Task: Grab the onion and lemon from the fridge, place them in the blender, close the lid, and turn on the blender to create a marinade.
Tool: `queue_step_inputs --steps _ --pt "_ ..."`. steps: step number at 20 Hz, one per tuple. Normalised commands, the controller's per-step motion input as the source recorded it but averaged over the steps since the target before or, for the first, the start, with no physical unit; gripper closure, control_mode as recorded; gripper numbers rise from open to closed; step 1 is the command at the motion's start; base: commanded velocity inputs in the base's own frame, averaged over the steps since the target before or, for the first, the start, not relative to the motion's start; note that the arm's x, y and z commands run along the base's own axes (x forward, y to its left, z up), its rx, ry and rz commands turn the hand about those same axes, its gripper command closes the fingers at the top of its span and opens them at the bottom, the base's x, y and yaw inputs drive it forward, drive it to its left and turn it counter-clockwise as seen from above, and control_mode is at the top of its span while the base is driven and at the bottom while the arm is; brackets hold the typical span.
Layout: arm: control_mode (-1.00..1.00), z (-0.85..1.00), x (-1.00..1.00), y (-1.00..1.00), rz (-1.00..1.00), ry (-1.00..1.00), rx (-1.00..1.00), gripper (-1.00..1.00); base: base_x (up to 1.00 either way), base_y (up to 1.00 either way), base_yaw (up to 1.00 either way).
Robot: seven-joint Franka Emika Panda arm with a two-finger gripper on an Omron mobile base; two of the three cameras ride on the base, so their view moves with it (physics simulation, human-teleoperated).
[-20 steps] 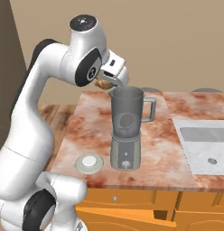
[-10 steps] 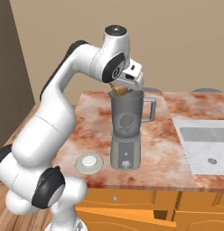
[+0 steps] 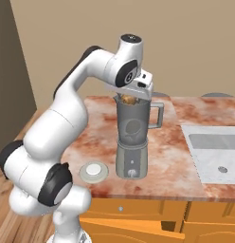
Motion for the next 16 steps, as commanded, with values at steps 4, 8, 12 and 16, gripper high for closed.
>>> queue_step_inputs --steps 4,8,12,16 --pt "-1.0 -0.45 0.09 0.0 0.05 0.06 0.0 1.0 0.0 0.0 0.0" --pt "-1.0 -0.53 -0.03 0.03 0.01 0.03 -0.01 -1.0 0.0 0.0 0.0" --pt "-1.0 -0.15 0.0 0.01 0.0 0.0 0.0 -1.0 0.0 0.0 0.0" --pt "-1.0 -0.01 0.0 0.0 0.0 -0.02 0.0 -1.0 0.0 0.0 0.0"
